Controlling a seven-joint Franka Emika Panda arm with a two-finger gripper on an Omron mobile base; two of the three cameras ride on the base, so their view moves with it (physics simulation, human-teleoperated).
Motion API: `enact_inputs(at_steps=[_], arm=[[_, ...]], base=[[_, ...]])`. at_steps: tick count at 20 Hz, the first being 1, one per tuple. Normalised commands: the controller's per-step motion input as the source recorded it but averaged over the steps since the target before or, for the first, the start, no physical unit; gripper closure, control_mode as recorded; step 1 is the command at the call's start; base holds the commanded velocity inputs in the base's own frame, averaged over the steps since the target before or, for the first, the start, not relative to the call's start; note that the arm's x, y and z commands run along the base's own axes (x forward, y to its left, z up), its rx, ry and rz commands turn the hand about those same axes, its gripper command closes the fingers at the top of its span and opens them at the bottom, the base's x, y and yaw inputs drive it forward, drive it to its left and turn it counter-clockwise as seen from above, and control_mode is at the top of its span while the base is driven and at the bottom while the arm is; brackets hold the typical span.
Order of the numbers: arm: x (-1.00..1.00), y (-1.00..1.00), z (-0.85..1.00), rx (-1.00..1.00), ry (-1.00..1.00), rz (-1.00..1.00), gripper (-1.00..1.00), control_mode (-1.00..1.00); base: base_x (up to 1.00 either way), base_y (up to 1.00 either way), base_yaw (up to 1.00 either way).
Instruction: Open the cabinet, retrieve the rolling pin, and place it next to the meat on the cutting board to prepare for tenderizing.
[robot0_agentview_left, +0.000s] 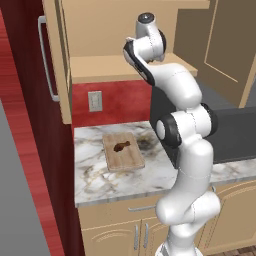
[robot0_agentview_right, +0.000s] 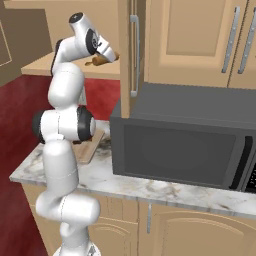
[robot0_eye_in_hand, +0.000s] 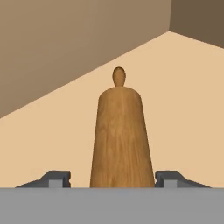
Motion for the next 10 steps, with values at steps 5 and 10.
enact_inputs(at_steps=[5,10], arm=[[-0.03,0.08,-0.26,0.0,0.0,0.03,1.0,-1.0],[-0.26,0.22,-0.21,0.0,-0.05,0.0,1.0,-1.0]], base=[[0.0,0.0,0.0],[0.0,0.0,0.0]])
